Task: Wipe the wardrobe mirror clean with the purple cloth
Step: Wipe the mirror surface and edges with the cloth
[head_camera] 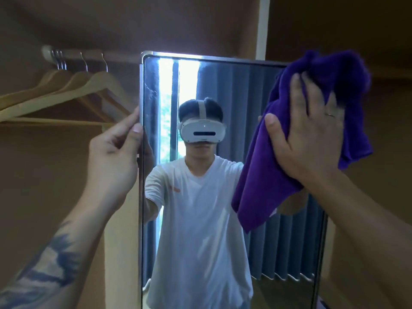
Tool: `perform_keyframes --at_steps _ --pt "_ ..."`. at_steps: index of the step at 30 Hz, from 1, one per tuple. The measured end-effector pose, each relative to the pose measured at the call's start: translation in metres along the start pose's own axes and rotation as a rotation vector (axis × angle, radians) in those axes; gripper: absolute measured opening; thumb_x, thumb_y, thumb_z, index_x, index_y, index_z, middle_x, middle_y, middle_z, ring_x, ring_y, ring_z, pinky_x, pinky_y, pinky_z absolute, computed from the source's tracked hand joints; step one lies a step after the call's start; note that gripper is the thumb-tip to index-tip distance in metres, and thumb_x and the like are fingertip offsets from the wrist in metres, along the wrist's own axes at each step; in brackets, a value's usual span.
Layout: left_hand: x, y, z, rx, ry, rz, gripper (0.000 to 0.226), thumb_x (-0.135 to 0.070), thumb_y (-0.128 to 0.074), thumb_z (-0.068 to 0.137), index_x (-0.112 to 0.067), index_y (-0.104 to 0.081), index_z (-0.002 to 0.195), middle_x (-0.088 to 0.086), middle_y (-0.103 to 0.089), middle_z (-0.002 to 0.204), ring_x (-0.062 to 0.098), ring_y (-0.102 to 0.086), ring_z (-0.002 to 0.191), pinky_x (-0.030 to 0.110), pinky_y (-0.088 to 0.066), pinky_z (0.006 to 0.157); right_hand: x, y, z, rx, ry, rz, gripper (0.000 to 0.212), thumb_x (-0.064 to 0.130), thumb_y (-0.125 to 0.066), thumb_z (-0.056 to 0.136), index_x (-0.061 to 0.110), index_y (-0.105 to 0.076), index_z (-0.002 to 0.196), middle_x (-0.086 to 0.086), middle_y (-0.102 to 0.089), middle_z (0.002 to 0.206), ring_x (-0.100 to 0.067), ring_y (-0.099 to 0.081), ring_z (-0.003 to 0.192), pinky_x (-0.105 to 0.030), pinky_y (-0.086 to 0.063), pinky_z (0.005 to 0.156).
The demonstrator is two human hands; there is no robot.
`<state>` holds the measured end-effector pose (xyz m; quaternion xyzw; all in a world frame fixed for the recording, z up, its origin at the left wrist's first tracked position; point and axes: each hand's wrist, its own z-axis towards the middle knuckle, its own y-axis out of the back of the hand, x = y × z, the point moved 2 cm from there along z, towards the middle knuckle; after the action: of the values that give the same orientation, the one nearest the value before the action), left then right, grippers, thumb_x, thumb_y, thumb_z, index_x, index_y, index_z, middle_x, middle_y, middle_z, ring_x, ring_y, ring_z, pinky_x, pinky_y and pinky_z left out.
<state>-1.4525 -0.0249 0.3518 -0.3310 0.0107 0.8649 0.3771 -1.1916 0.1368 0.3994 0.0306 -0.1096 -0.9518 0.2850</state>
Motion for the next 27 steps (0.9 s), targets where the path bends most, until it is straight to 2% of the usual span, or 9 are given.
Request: perform_keyframes --at_steps 3,5,8,12,14,18,22,24,27 --pt "0.002 -0.001 -0.001 -0.008 0.017 -0.017 0.034 -0.016 -0.055 0.107 -0.030 -0.064 0.136 -0.013 -0.072 0.128 0.018 -0.066 0.124 0.054 -0.050 0.110 0.036 -0.005 -0.001 -0.046 -0.154 0.082 0.072 0.055 -0.024 0.106 0.015 -0.015 0.165 -0.009 -0.017 0.171 -0.049 -0.021 0.151 -0.063 -0.017 0.123" --pt "0.001 -0.001 -0.002 -0.007 0.020 -0.016 0.034 -0.016 -0.054 0.107 -0.027 -0.063 0.138 -0.008 -0.071 0.132 0.016 -0.065 0.126 0.053 -0.049 0.111 0.071 -0.006 0.003 -0.055 -0.135 0.108 0.071 0.053 -0.025 0.106 0.015 -0.015 0.165 -0.008 -0.018 0.172 -0.048 -0.024 0.151 -0.063 -0.020 0.121" --pt "-0.003 0.000 -0.002 0.014 0.043 -0.045 0.036 -0.013 -0.051 0.108 -0.027 -0.060 0.140 -0.005 -0.071 0.132 0.016 -0.065 0.125 0.051 -0.049 0.111 0.130 -0.007 0.008 -0.066 0.048 0.116 0.070 0.053 -0.028 0.105 0.016 -0.019 0.165 -0.005 -0.025 0.170 -0.042 -0.030 0.149 -0.061 -0.023 0.119" --pt "-0.007 0.002 -0.003 0.072 0.076 -0.060 0.036 -0.016 -0.052 0.107 -0.030 -0.059 0.140 -0.020 -0.075 0.116 0.007 -0.069 0.117 0.044 -0.055 0.104 0.180 -0.010 0.009 -0.065 0.428 0.144 0.068 0.053 -0.036 0.104 0.019 -0.029 0.163 -0.002 -0.039 0.163 -0.036 -0.030 0.151 -0.056 -0.011 0.124" --pt "-0.006 0.002 -0.002 0.058 0.083 -0.048 0.035 -0.016 -0.052 0.108 -0.033 -0.061 0.137 -0.018 -0.076 0.116 0.009 -0.069 0.117 0.043 -0.056 0.103 0.173 -0.012 0.009 -0.039 0.560 0.127 0.067 0.053 -0.035 0.105 0.020 -0.030 0.163 -0.001 -0.038 0.164 -0.036 -0.021 0.156 -0.054 -0.008 0.126" --pt "-0.001 0.002 -0.002 -0.024 0.090 -0.065 0.031 -0.016 -0.056 0.106 -0.034 -0.072 0.126 0.002 -0.074 0.125 0.024 -0.070 0.112 0.062 -0.052 0.104 0.120 -0.016 0.002 0.024 0.766 -0.004 0.064 0.052 -0.036 0.104 0.022 -0.036 0.160 -0.004 -0.044 0.161 -0.039 -0.023 0.155 -0.056 -0.013 0.125" --pt "-0.004 0.000 -0.003 -0.009 0.071 -0.034 0.033 -0.016 -0.054 0.107 -0.031 -0.067 0.133 -0.015 -0.074 0.124 0.022 -0.068 0.122 0.054 -0.052 0.107 0.041 -0.007 0.007 0.008 0.401 -0.003 0.063 0.051 -0.037 0.105 0.019 -0.033 0.160 -0.014 -0.051 0.154 -0.046 -0.038 0.145 -0.059 -0.019 0.122" --pt "-0.004 0.000 -0.003 -0.019 0.071 -0.021 0.033 -0.016 -0.054 0.107 -0.034 -0.065 0.132 -0.023 -0.072 0.122 0.014 -0.068 0.121 0.050 -0.052 0.108 0.004 -0.001 0.006 0.012 0.180 -0.002 0.065 0.051 -0.032 0.107 0.019 -0.023 0.163 -0.016 -0.041 0.158 -0.045 -0.039 0.143 -0.061 -0.018 0.122" --pt "-0.001 0.001 -0.004 -0.027 0.060 -0.009 0.033 -0.019 -0.055 0.107 -0.030 -0.066 0.136 -0.018 -0.071 0.127 0.010 -0.067 0.122 0.048 -0.051 0.110 -0.018 0.003 -0.004 -0.036 -0.009 0.027 0.064 0.048 -0.026 0.109 0.018 -0.017 0.164 -0.011 -0.025 0.168 -0.046 -0.027 0.148 -0.061 -0.017 0.123"
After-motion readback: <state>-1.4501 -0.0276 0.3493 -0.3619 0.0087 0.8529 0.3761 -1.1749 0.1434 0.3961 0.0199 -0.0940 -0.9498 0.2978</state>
